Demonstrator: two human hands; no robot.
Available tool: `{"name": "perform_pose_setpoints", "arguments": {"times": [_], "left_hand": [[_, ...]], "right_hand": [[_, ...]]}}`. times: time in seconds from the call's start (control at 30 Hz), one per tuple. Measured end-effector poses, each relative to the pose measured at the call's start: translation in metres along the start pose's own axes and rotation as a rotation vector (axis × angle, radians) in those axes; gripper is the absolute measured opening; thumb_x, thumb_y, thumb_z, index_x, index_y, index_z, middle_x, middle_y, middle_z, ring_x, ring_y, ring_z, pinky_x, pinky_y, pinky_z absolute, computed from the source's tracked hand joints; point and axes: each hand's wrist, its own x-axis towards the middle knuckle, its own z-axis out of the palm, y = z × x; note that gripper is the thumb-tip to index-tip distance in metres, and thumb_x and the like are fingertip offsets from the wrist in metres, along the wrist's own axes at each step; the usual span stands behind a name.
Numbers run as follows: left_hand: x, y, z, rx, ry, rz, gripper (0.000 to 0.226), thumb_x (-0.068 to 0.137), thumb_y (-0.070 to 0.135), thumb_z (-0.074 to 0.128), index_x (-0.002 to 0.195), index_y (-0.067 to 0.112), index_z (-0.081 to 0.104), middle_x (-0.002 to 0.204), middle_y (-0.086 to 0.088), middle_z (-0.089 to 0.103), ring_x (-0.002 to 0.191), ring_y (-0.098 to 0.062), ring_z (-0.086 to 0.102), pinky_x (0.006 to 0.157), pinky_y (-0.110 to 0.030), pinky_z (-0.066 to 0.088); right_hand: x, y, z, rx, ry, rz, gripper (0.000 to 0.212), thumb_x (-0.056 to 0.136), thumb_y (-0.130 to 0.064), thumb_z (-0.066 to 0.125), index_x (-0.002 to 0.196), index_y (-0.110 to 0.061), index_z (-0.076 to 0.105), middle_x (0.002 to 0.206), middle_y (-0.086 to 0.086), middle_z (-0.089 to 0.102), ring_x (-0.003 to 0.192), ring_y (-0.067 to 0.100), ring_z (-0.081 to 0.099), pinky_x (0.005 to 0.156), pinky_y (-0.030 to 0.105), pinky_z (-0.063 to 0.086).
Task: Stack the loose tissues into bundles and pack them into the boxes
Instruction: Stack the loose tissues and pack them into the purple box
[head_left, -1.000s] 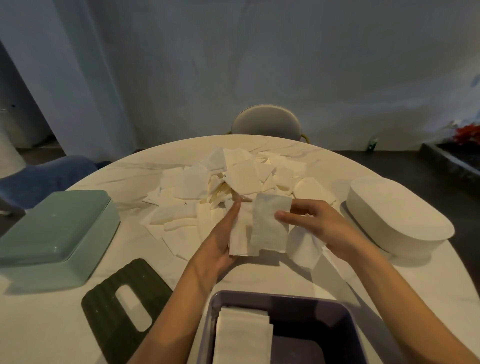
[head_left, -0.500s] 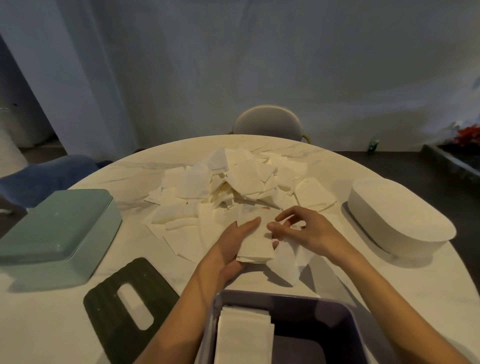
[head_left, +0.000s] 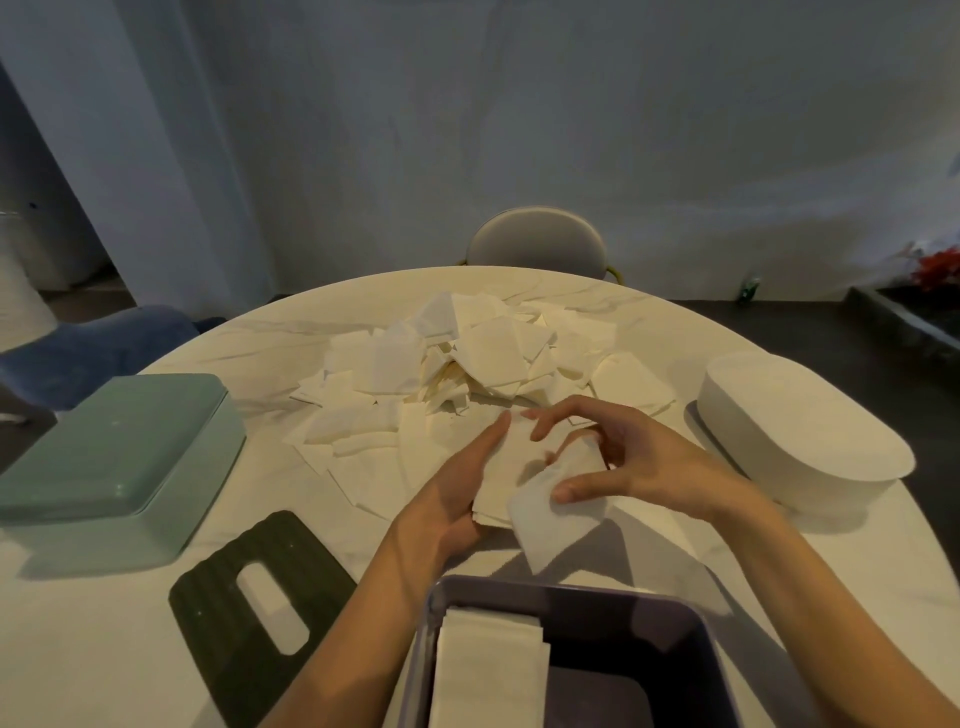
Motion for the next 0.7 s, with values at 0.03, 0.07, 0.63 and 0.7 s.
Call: {"name": "perform_pose_setpoints", "arguments": {"times": [0.03,0.07,0.63,0.7], "left_hand": [[-0.001,-0.003,0.003,0.024,-0.037,-0.043,0.054,0.099,0.061,0.053,0.127,0.02,0.074,0.13,-0.015,0.066,0.12,-0.035,0.062,0.109,-0.054,0.044],[-0.002,-0.006,0.005,0.059,-0.067,-0.062,0.061,0.098,0.066,0.049,0.123,0.018,0.076,0.126,-0.015,0.069,0.114,-0.035,0.066,0.105,-0.052,0.049],[-0.005,-0.01,0.003,0.194,-0.112,-0.009,0.044,0.088,0.029,0.081,0.121,0.004,0.069,0.105,-0.02,0.068,0.088,-0.031,0.067,0.083,-0.046,0.058],[-0.007,-0.008,-0.003,0.214,-0.055,0.031,0.042,0.087,0.023,0.083,0.123,0.007,0.071,0.11,-0.017,0.069,0.094,-0.029,0.066,0.098,-0.057,0.051]], "right_hand": [[0.003,0.002,0.005,-0.1,0.065,-0.053,0.049,0.076,-0.038,0.087,0.118,-0.035,0.064,0.113,-0.02,0.063,0.103,0.008,0.061,0.084,0.023,0.056],[0.006,0.005,0.01,-0.191,0.128,-0.089,0.052,0.074,-0.043,0.088,0.118,-0.039,0.062,0.111,-0.021,0.064,0.101,0.007,0.06,0.082,0.023,0.056],[0.008,0.022,-0.009,-0.236,0.383,-0.065,0.044,0.084,-0.044,0.07,0.125,-0.034,0.062,0.115,-0.018,0.068,0.1,0.006,0.068,0.082,0.017,0.056],[0.0,0.034,-0.028,-0.389,0.418,0.171,0.043,0.085,-0.042,0.075,0.124,-0.032,0.06,0.123,-0.011,0.065,0.108,0.009,0.064,0.085,0.02,0.052]]}}
